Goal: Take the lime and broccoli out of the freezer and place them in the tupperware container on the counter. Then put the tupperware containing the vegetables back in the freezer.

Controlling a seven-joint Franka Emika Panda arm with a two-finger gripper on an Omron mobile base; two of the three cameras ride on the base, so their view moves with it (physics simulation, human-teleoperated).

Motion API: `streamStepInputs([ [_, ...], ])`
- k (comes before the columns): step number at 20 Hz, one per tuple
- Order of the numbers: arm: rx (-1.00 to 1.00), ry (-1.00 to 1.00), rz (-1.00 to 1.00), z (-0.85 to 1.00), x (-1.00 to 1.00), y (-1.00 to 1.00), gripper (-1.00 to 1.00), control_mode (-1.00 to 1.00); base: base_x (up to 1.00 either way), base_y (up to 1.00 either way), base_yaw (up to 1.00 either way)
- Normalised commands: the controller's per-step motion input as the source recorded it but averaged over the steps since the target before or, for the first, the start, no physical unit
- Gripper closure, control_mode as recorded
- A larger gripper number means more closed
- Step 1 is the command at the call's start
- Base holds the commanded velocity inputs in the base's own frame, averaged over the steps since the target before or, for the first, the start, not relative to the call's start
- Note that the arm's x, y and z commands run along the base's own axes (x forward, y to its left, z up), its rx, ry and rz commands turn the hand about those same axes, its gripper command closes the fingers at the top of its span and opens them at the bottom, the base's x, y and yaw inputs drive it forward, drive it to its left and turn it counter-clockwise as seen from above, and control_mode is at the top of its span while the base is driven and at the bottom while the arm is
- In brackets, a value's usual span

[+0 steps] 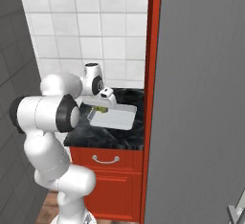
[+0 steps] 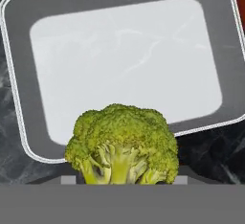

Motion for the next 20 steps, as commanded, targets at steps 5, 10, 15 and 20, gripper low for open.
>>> streamStepInputs([
  [5, 0.00, 0.00, 0.00, -0.56, 0.76, 0.00, 1.00, -1.00, 0.00, 0.00, 0.00],
  [10, 0.00, 0.01, 0.00, -0.58, 0.72, 0.00, 1.00, -1.00, 0.00, 0.00, 0.00],
  [15, 0.00, 0.01, 0.00, -0.56, 0.37, -0.03, 1.00, -1.00, 0.00, 0.00, 0.00],
  [20, 0.01, 0.00, 0.00, -0.33, 0.00, -0.08, -1.00, -1.00, 0.00, 0.00, 0.00],
])
